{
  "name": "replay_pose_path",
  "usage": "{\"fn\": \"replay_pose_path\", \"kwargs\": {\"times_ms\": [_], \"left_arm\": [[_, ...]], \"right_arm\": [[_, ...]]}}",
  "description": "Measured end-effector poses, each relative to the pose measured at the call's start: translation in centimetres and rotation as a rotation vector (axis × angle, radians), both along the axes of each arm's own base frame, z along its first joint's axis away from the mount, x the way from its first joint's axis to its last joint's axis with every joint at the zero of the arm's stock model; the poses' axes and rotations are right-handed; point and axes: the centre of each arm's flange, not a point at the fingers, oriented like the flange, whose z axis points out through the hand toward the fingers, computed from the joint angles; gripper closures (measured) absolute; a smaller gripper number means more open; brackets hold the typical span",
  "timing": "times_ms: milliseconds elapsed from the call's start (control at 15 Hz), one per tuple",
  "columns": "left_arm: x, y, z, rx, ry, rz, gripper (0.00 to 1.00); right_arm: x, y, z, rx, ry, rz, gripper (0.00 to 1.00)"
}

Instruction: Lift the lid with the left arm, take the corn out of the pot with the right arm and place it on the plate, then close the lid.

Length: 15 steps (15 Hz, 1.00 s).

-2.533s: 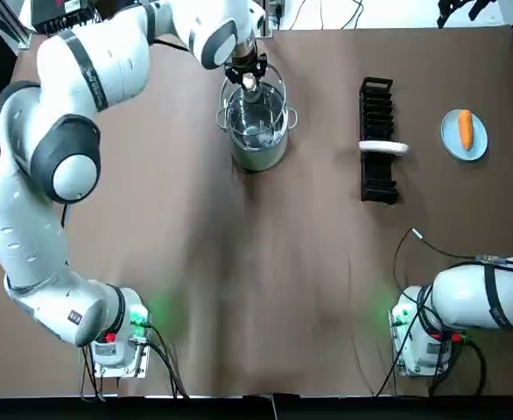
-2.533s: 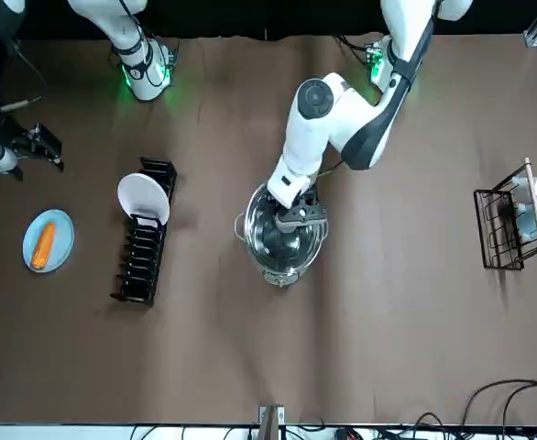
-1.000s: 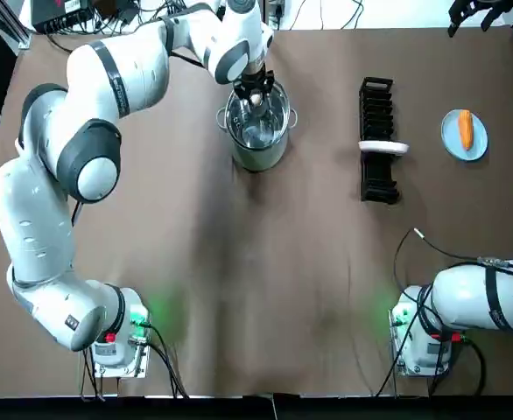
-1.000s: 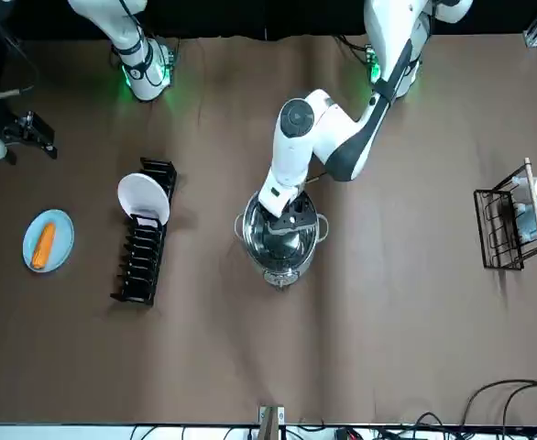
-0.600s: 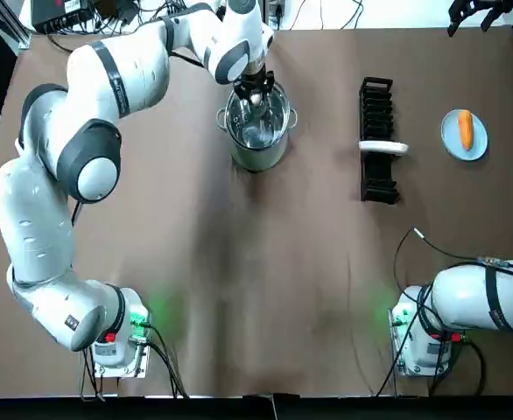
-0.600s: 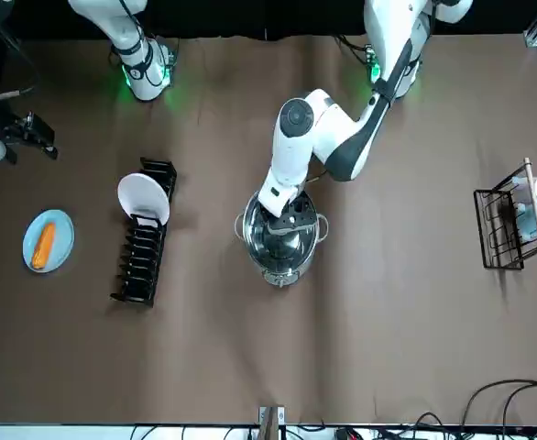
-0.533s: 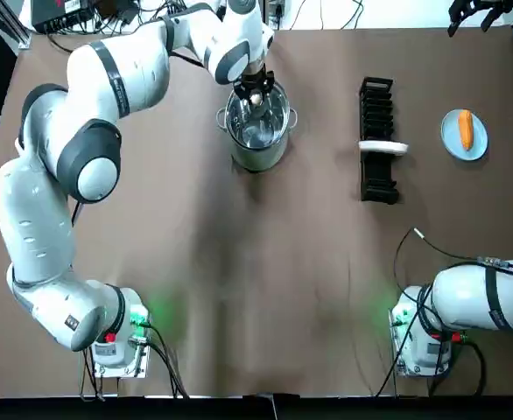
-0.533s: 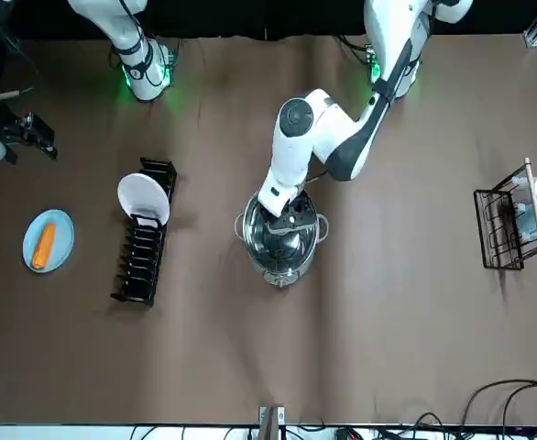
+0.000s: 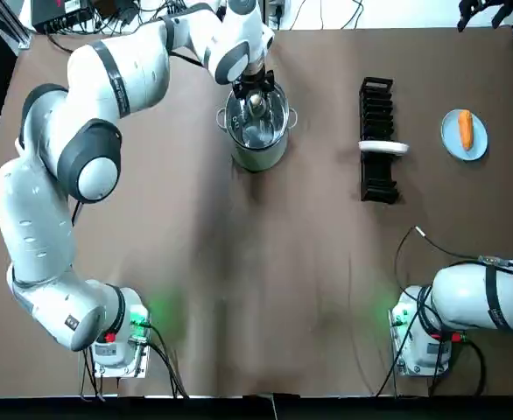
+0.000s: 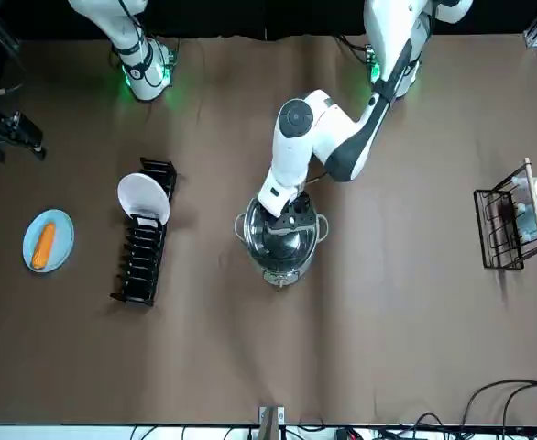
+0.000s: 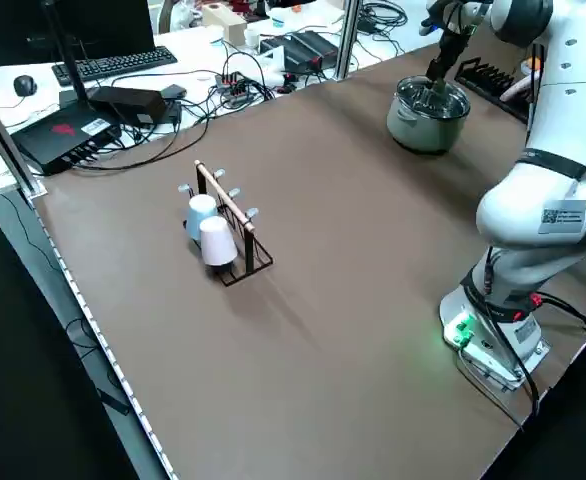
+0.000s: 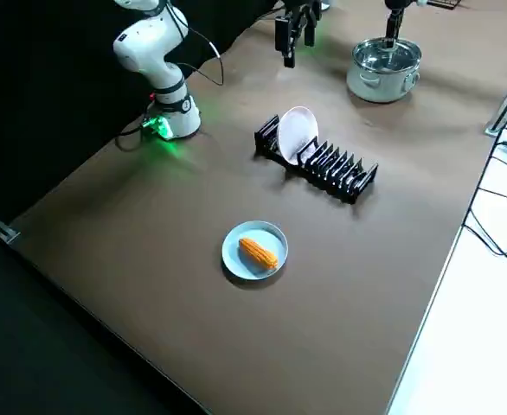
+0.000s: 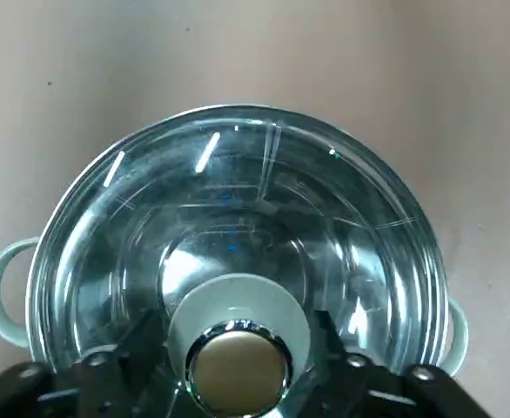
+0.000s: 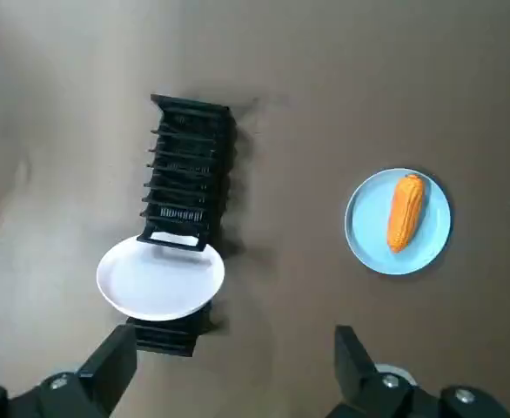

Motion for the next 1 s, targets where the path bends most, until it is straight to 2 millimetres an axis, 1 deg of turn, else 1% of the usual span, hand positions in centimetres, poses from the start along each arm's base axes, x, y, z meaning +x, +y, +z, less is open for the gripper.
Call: {"fn": "replay_pose_path", "kwargs": {"times_ms": [133,200,333,467,533,600,667,733,867,1000], "left_arm": [[0.2,0.0,0.5,-0.006,-0.007,0.003,0.04],[0.5,0.1,0.9,-0.011,-0.014,0.007,0.0],[1.2,0.7,1.6,-0.015,-0.022,0.019,0.0],[1.4,1.6,2.4,0.011,-0.005,0.033,0.0],[1.5,2.2,3.3,0.027,0.001,0.035,0.0],[1.8,3.1,5.0,0.038,-0.006,0.034,0.0],[2.5,4.8,7.3,0.046,-0.021,0.032,0.0],[3.3,7.1,9.7,0.063,-0.026,0.027,0.0],[4.4,12.7,13.9,0.117,-0.007,0.019,0.0],[5.0,17.7,17.3,0.132,0.025,-0.013,0.0]], "right_arm": [[0.0,-0.1,0.0,0.0,-0.001,-0.003,0.0],[0.0,-0.1,0.0,0.0,-0.001,-0.001,0.0],[0.0,0.5,0.0,0.002,-0.001,0.008,0.0],[0.1,1.2,0.0,0.001,-0.001,0.021,0.0],[0.1,1.4,0.0,0.001,-0.001,0.024,0.0],[0.1,1.5,0.0,0.001,-0.001,0.026,0.0],[0.1,1.5,0.0,0.001,-0.001,0.026,0.0],[0.1,1.5,0.0,0.001,-0.001,0.026,0.0],[0.1,1.6,0.0,0.001,-0.001,0.028,0.0],[0.1,2.0,-0.1,0.001,0.001,0.036,0.0]]}}
